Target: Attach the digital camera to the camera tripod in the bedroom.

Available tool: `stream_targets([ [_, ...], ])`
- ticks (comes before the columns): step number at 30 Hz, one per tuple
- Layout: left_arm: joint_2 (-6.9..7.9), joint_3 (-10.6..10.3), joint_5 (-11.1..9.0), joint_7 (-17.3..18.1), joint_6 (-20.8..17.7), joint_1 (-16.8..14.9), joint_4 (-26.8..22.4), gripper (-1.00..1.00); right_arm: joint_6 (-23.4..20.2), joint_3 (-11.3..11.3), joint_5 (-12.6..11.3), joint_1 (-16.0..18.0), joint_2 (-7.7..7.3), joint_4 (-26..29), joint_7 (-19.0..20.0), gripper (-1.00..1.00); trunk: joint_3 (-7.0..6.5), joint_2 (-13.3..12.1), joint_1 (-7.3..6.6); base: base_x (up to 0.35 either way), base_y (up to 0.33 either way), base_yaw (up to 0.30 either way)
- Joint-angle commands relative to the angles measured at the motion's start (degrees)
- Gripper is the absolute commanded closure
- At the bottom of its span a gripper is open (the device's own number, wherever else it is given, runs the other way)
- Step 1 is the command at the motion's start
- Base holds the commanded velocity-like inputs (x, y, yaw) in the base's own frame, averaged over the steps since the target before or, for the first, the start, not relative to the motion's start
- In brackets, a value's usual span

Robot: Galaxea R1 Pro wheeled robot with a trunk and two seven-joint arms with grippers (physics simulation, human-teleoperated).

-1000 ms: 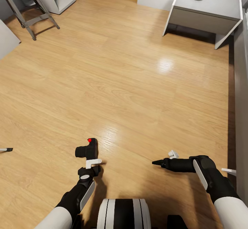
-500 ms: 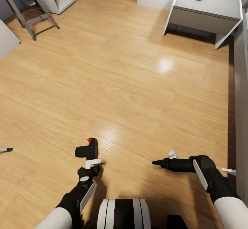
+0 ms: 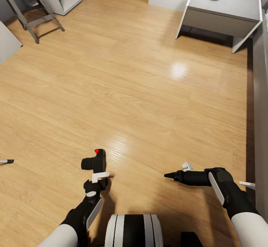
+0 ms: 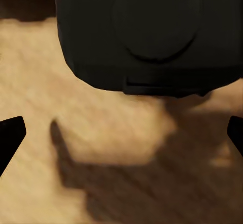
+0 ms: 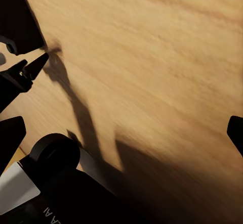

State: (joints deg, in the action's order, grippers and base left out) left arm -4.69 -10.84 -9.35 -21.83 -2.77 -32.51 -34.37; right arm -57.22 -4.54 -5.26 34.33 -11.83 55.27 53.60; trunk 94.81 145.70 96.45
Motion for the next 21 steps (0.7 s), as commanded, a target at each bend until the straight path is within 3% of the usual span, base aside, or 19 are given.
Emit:
stream_targets([
  [1,0.06,-0.41,-0.13,-0.50,-0.24,-0.01,-0.03,-1.00,-0.44,-0.03,-0.45,0.02,-0.01,0.01,-0.17,-1.00,0.03,0.01,-0.01,0.000,0.000,0.000],
  [4,-0.07,-0.38,1.97,-0.42,-0.22,-0.01,0.47,-1.00,-0.44,-0.03,-0.45,0.03,0.00,0.01,-0.17,-1.00,0.03,0.01,-0.01,0.000,0.000,0.000],
  [5,-0.23,-0.34,3.94,-0.25,-0.22,-0.01,1.02,-1.00,-0.44,-0.03,-0.45,0.03,0.02,0.01,-0.17,-1.00,0.03,0.01,-0.01,0.000,0.000,0.000],
  [21,-0.31,-0.33,5.02,-0.46,1.18,-0.01,1.32,-1.00,-0.44,-0.03,-0.45,0.02,-0.02,0.01,-0.17,-1.00,0.03,0.01,-0.01,0.000,0.000,0.000],
])
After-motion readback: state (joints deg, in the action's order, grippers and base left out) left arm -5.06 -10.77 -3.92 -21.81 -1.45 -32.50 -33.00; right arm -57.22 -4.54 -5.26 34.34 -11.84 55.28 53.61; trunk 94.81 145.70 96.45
